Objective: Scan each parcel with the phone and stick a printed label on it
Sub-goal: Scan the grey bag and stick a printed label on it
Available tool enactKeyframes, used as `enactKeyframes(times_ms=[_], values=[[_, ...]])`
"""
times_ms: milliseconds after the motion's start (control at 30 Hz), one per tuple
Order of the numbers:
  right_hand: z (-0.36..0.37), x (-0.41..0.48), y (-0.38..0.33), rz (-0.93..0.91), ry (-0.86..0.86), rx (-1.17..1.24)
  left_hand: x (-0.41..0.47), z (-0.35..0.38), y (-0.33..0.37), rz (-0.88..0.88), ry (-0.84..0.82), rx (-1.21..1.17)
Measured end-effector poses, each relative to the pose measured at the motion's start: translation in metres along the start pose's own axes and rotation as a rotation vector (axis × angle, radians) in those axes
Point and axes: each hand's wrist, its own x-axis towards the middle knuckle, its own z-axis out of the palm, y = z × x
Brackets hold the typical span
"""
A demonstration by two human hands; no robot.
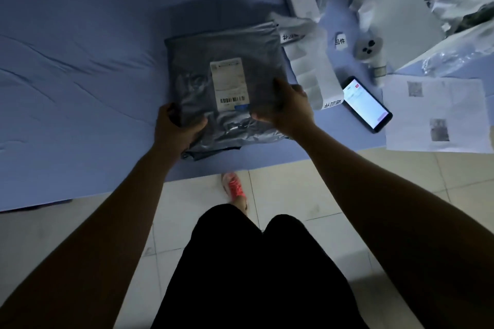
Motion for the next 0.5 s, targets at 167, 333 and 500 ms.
enactKeyframes(times_ms=[167, 333, 500], values=[[-0.033, 0.014, 0.022, -0.060, 0.274, -0.029, 0.012, 0.001, 0.019, -0.098, -0.028, 0.158], [-0.080, 0.025, 0.078, -0.182, 0.250, -0.184, -0.005, 0.019, 0.047, -0.099, 0.136, 0.514], [-0.110, 0.024, 0.133, -0.210, 0.432, 0.147, -0.044, 0.070, 0.071, -0.076, 0.290, 0.816]])
